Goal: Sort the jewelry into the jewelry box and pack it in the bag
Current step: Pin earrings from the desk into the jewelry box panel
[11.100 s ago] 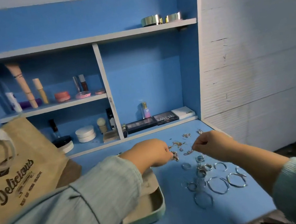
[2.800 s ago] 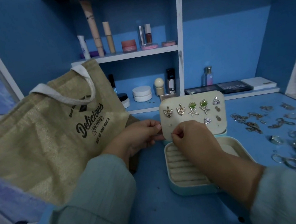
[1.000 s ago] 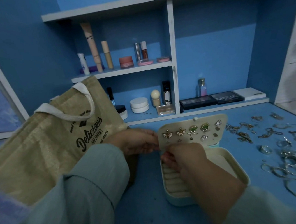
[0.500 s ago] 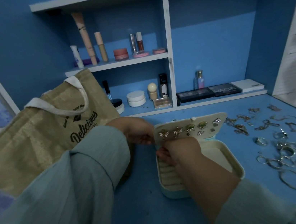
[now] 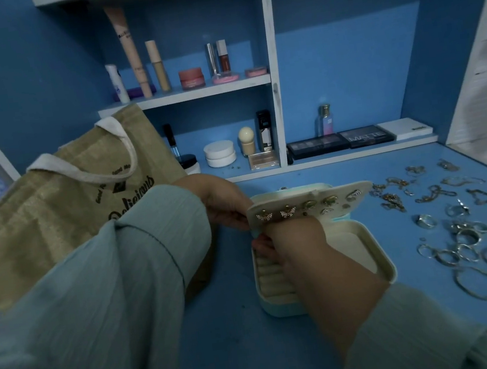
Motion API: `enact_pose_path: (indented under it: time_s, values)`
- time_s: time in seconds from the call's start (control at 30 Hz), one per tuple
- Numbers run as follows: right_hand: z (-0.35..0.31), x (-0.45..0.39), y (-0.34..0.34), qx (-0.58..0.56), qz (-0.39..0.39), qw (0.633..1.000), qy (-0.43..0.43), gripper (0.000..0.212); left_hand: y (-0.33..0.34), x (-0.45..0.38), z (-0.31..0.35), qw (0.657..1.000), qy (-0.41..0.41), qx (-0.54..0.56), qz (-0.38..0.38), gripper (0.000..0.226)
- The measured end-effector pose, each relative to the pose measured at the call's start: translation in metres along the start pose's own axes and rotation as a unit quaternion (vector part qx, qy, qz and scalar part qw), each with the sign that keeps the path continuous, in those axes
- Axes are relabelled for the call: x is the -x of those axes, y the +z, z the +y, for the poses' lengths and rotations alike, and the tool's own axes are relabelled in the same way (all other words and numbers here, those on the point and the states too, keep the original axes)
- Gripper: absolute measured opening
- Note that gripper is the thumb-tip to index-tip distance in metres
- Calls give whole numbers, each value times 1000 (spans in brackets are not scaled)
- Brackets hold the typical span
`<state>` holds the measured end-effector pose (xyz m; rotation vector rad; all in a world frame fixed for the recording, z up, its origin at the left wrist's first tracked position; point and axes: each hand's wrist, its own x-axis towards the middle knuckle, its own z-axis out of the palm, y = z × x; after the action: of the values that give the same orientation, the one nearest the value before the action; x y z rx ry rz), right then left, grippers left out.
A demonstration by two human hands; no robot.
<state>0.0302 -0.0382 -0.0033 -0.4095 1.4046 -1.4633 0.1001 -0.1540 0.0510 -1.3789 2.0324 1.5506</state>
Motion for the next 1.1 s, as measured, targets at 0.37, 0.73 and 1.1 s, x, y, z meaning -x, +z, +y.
enact_pose_path:
  time_s: [0.37, 0.73, 1.1]
  values:
    - [-5, 2, 4, -49, 7, 999, 22, 18, 1, 4, 11, 994, 9, -105, -4, 20]
    - [-9, 4, 1, -4, -34, 999, 41, 15, 1, -7, -9, 998, 51, -47, -3, 22]
    - [-6, 1, 2, -19, -25, 999, 41, 23, 2, -8, -8, 999, 42, -23, -10, 21]
